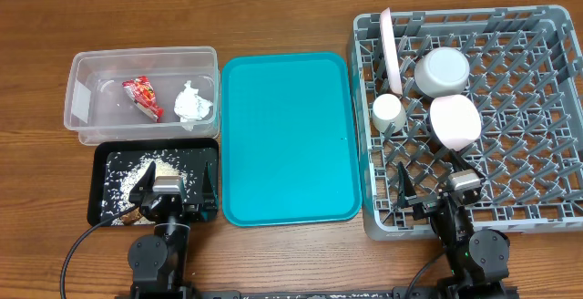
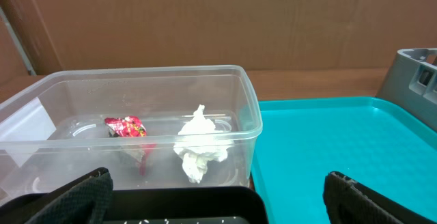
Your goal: Sort waste into correct bins and load items into the dishwasher
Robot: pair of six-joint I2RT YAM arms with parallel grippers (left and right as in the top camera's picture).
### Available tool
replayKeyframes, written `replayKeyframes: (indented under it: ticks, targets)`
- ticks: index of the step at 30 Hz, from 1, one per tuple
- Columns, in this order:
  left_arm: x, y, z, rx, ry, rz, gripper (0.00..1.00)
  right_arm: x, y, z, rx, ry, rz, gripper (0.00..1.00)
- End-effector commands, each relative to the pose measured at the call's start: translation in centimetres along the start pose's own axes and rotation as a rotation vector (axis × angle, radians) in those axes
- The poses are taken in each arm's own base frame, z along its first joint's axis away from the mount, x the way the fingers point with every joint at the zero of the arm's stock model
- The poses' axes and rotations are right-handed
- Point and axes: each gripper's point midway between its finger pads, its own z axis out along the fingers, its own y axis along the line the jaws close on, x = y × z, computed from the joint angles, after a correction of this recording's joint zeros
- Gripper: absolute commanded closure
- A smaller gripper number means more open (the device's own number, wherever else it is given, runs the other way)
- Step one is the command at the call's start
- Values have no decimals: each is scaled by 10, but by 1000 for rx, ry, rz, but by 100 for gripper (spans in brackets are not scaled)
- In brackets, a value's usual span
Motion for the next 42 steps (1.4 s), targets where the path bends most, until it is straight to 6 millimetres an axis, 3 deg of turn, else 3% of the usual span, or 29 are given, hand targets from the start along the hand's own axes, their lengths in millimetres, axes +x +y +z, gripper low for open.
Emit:
replayKeyframes:
  ticks: [1,13,42]
  targets:
    - [0,-2,0,8,-8,17,0,1,-1,0,3,-8,-3,0]
    - [0,-2,0,8,-8,17,0,1,-13,-1,53,-8,-2,0]
    - [0,-2,0,8,-8,17,0,1,-13,-1,52,-8,-2,0]
